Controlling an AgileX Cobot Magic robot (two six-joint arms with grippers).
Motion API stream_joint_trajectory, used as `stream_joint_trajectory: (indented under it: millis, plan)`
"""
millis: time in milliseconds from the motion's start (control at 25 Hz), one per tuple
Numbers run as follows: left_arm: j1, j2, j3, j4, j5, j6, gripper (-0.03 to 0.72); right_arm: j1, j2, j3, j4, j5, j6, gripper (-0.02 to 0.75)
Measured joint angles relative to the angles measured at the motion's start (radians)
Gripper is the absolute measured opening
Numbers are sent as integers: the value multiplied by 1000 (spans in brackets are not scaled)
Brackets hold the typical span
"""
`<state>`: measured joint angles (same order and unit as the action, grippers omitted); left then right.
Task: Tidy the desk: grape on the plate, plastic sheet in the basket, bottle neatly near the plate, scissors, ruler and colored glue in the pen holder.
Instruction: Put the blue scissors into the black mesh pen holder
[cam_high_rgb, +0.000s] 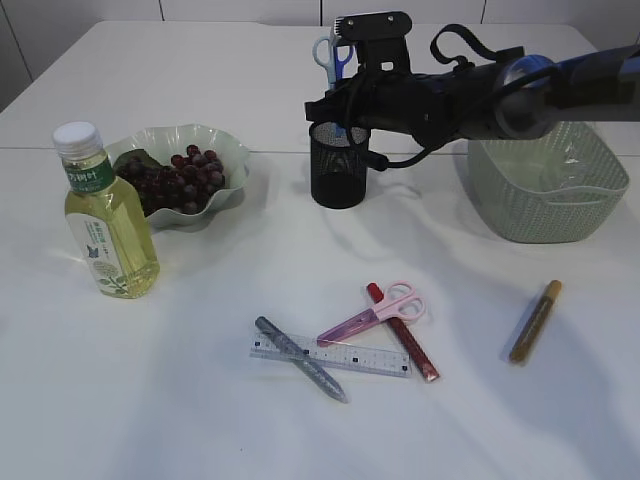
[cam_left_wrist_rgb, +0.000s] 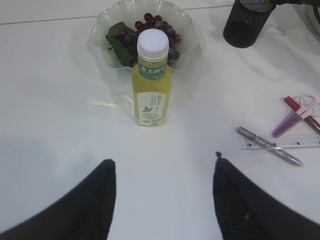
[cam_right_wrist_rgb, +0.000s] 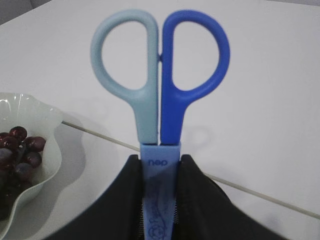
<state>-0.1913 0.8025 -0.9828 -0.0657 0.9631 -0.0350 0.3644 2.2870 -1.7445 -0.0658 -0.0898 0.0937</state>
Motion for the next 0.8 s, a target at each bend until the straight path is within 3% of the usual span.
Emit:
stream_joint_trajectory:
  millis: [800]
  plan:
    - [0, 0, 0, -5, 0, 0, 442, 0, 0, 0, -21, 7, -4, 154]
